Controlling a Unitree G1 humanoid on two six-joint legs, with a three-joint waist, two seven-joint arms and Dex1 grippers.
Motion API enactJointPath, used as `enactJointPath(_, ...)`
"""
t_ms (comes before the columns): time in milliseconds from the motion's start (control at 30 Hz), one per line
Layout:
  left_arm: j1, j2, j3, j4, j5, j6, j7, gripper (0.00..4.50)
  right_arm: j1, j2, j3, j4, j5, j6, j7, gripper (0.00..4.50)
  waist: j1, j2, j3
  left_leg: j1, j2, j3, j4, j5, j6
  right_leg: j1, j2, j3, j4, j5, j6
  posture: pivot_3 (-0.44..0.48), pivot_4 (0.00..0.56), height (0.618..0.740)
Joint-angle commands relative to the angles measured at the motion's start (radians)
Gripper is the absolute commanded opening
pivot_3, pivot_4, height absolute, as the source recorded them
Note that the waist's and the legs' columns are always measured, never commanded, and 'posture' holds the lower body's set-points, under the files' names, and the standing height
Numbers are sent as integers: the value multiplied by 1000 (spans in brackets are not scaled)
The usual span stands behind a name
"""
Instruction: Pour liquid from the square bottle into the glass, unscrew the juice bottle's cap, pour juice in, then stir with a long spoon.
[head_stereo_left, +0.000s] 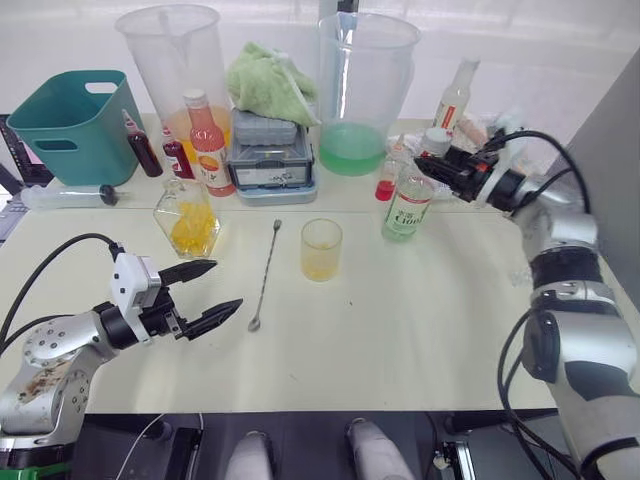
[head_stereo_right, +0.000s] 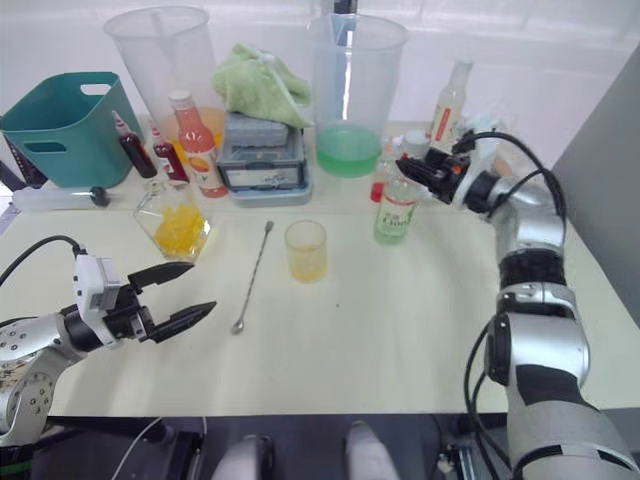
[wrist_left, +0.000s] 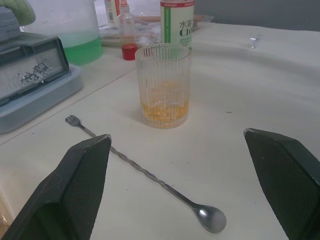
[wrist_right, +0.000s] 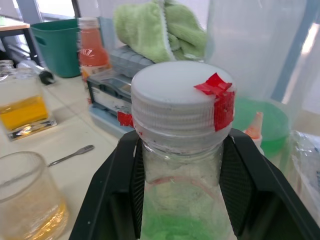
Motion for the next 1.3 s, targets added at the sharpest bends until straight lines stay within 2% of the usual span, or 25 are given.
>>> enactJointPath(33,-39,20,-22,15,-6,-13,-44,4500,59,-75,-27,-305,126,185,62,1526,0,0,0,0,0,0,0,0,0,0,0,0,0,0,0,0,150,707)
enactJointPath(200,-95,27,-60,60,-11,-10,-95,4500,181,-136,-43,-621,270,401,59,1526,-3,0,0,1,0,0,0,0,0,0,0,0,1,0,0,0,150,707)
enactJointPath(367,-138,45,-109,93,1,-13,-164,4500,238,-109,-61,-844,415,556,-33,1526,-2,0,0,1,0,-1,0,0,0,0,0,0,1,-1,0,0,150,707)
enactJointPath(467,-160,44,-126,100,-2,-14,-185,4500,266,-86,-63,-948,486,606,-93,1526,0,0,0,0,0,-1,0,0,0,0,0,0,0,-1,0,0,150,707)
enactJointPath(600,-192,51,-160,124,22,-21,-217,4500,341,-28,38,-1082,430,546,-174,1526,2,0,0,0,0,-2,1,0,0,0,0,-1,0,-1,0,0,150,707)
enactJointPath(833,-199,53,-154,121,15,-11,-232,4500,388,94,166,-1144,372,487,-283,1526,0,0,0,-1,0,-3,1,0,0,0,1,-2,1,-1,0,0,150,707)
enactJointPath(1300,-170,63,-146,73,11,10,-204,4500,470,133,299,-1077,270,360,-224,1526,2,0,0,-2,0,-5,2,0,0,0,0,-5,1,-1,-1,0,150,707)
